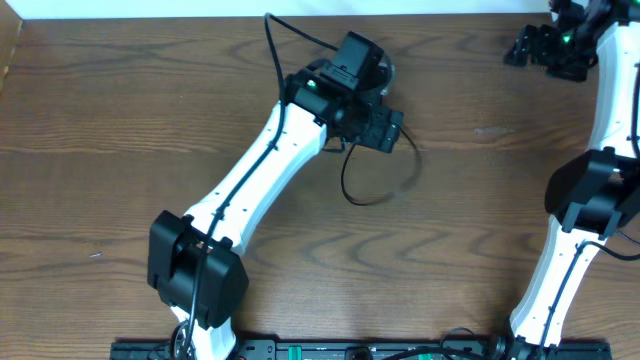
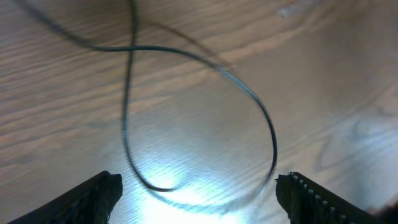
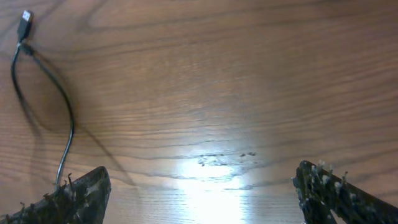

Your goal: Untangle cables

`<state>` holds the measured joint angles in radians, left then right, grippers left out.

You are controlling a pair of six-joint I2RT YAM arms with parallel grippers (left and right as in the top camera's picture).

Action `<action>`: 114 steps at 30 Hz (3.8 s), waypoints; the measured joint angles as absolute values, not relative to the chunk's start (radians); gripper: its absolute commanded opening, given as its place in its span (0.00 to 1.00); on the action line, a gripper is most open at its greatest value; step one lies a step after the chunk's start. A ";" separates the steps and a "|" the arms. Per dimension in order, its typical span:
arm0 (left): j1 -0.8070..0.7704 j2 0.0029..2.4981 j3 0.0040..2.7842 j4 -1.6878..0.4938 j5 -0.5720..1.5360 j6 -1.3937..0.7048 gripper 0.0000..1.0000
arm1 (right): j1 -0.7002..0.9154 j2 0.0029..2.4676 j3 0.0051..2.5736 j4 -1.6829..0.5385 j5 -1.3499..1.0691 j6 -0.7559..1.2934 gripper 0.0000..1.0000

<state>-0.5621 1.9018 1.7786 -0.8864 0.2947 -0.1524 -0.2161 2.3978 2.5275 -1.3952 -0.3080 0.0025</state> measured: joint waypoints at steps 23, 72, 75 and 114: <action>-0.072 1.808 1.779 -1.024 0.265 -0.152 0.90 | 0.144 2.398 2.259 -1.183 -0.307 0.023 0.89; -0.017 1.808 1.779 -1.070 0.229 -0.149 0.91 | 0.363 2.361 2.009 -1.206 0.006 0.474 0.01; -0.017 1.808 1.779 -1.069 0.229 -0.149 0.90 | 0.270 2.361 2.140 -1.287 0.006 0.415 0.01; -0.047 1.808 1.779 -1.011 0.229 -0.144 0.91 | -0.466 2.317 2.593 -1.562 -0.038 0.019 0.99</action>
<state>-0.0467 1.8080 1.7786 -1.0115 0.2295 -0.1436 -0.4664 2.3165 2.5931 -1.5620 -0.0383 0.0193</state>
